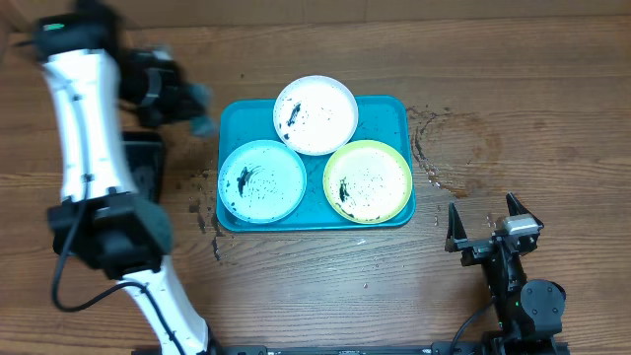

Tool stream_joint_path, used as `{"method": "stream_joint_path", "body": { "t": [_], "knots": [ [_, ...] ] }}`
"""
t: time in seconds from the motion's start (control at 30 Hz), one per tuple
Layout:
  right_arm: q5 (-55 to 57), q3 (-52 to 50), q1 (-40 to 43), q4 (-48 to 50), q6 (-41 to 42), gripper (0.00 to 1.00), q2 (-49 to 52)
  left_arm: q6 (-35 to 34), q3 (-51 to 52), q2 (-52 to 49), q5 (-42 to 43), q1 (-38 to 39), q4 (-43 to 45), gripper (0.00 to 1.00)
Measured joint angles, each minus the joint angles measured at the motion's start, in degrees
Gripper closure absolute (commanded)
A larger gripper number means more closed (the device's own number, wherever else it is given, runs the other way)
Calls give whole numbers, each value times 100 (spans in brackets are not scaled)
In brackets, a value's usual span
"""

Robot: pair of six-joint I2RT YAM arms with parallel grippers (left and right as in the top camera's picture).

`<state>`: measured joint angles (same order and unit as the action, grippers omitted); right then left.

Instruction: Clean dirty plates on tray and stack at the side

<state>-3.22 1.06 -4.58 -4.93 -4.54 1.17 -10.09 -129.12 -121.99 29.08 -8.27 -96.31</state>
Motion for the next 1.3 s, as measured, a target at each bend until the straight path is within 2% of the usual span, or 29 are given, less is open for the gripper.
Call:
{"method": "stream_joint_path", "body": {
  "t": [0.1, 0.27, 0.57, 0.6, 0.67, 0.73, 0.77, 0.97, 1.07, 1.1, 1.13, 1.23, 1.3],
  "knots": [
    [-2, 0, 0, -2, 2, 0, 0, -87, 422, 0, -621, 796, 157, 96],
    [-2, 0, 0, -2, 0, 0, 0, -713, 1185, 0, -1679, 1672, 879, 96],
    [-2, 0, -2, -2, -2, 0, 0, -1401, 2876, 0, -2275, 2184, 2304, 94],
    [-2, 0, 0, -2, 2, 0, 0, -1423, 2959, 0, -2297, 2181, 2354, 88],
    [-2, 0, 0, -2, 2, 0, 0, -1458, 3069, 0, -2339, 2175, 2400, 66],
    [0, 0, 0, -2, 2, 0, 0, -1506, 3108, 0, -2382, 2175, 2400, 27],
    [0, 0, 0, -2, 2, 0, 0, -1528, 3117, 0, -2389, 2175, 2400, 18],
    [-2, 0, 0, -4, 2, 0, 0, -1530, 3112, 0, -2400, 2159, 2365, 24],
    [0, 0, 0, -2, 0, 0, 0, -1530, 2916, 0, -2385, 2083, 1904, 26],
    [0, 0, 0, -2, 0, 0, 0, -1530, 2736, 0, -2376, 2024, 1722, 36],
    [0, 0, 0, -2, 2, 0, 0, -1530, 2496, 0, -2365, 1958, 1543, 38],
    [-2, 0, 0, 0, 2, 0, 2, -1521, 1587, -2, -2328, 1687, 911, 31],
    [0, 0, -2, 0, 0, 0, 2, -1513, 1005, 13, -2293, 1471, 619, 21]
  ]
}}
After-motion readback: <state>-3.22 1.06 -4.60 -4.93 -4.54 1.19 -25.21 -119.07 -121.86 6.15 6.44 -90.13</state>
